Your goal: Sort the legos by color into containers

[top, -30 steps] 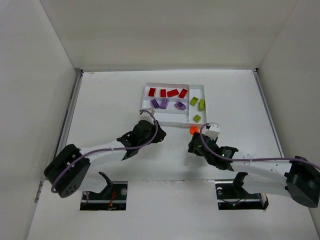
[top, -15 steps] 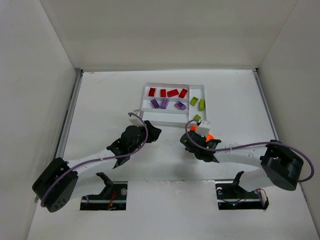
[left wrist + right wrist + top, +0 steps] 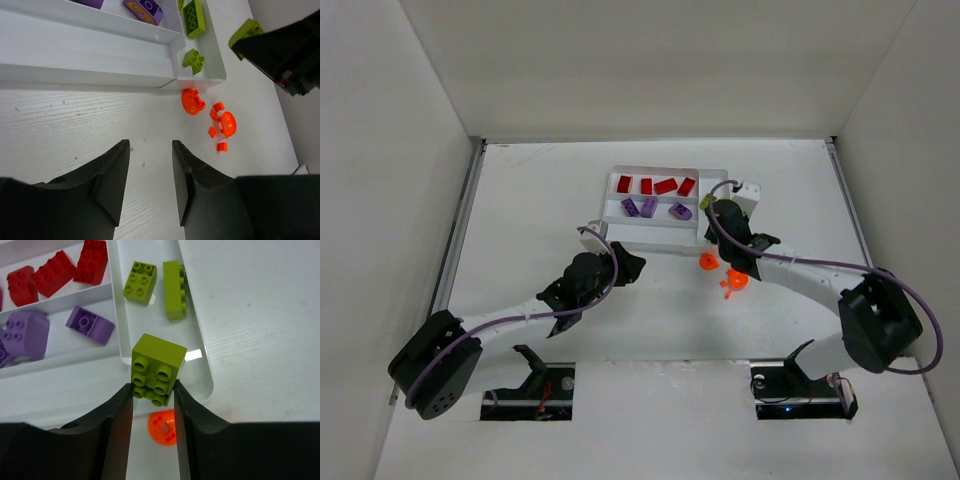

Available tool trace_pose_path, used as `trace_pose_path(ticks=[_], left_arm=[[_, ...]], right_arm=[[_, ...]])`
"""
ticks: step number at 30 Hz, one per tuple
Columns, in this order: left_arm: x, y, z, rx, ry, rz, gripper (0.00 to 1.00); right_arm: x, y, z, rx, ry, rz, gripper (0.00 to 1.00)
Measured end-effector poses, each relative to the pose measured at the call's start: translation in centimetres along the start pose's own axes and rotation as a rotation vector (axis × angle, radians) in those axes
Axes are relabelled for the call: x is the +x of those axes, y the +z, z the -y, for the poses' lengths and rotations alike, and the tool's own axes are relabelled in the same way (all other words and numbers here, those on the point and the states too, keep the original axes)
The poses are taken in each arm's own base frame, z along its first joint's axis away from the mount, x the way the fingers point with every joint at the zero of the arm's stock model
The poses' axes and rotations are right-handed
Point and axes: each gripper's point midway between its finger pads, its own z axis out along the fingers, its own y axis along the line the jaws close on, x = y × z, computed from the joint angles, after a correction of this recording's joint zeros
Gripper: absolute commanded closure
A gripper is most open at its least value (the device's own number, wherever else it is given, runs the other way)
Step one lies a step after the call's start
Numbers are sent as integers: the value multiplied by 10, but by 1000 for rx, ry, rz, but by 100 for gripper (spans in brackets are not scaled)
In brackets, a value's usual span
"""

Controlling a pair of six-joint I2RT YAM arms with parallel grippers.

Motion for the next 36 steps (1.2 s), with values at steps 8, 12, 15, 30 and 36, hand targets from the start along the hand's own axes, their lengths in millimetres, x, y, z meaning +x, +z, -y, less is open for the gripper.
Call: trace_pose_path(ticks=[8,12,15,30,36], left_arm=[[-1,0,-2,0,-6,9,63],[-1,0,-2,0,-8,9,63],[1,0,0,5,-8,6,66],[39,3,19,51,41,-100,66],[21,1,22,59,26,-50,66]], right_arm=[[0,43,-9,23,-79,-18,35],[-4,40,-9,16,-76,-9,35],[-12,23,0,1,-38,24,49],[93,-30,-1,-119,-150,-135,32],[100,-13,-1,-63,-191,-145,34]])
